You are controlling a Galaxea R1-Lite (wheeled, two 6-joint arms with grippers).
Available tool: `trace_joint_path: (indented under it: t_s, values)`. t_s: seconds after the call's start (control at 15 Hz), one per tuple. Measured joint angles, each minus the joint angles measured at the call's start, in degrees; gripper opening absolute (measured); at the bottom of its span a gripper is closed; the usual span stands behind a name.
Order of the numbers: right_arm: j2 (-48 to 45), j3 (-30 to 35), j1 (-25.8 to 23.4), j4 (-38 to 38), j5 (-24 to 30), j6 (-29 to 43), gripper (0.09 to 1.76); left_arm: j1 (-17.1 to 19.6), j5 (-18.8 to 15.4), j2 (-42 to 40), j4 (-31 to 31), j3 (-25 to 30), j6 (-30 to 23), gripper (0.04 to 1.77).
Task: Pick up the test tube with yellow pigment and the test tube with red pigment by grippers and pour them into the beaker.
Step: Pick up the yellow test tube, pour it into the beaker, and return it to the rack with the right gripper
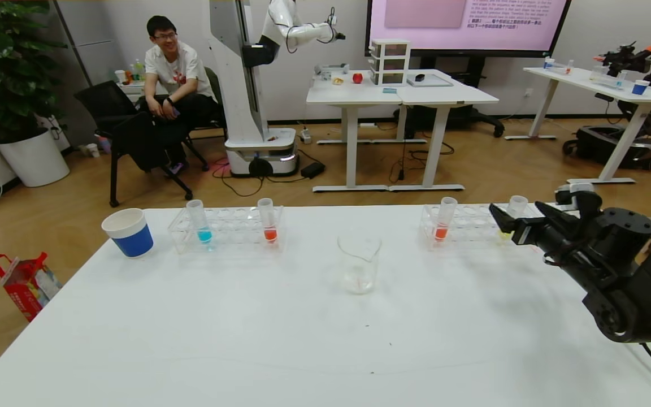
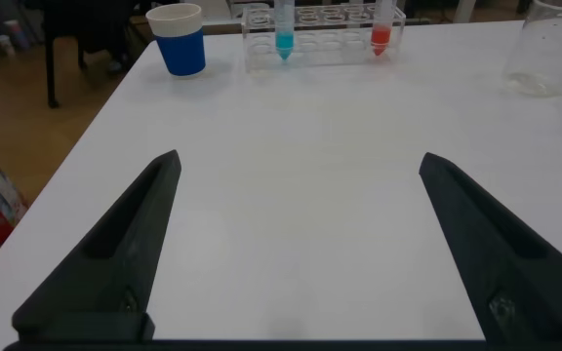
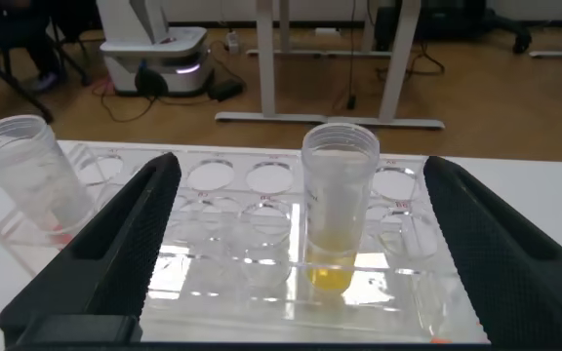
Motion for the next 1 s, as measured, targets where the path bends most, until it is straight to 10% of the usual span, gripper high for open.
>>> trace_joint_path:
  t_s: [0.67,1.0]
  values:
    - [7.4,-10.8,-0.9,2.9,0.4,-0.4,1.73,0.0,0.0,0.0,0.0,0.0,0.0,1.71]
    - [7.2,-10.9,-1.1,2.5,0.5,-0.4,0.38,0.0,0.0,0.0,0.0,0.0,0.0,1.71]
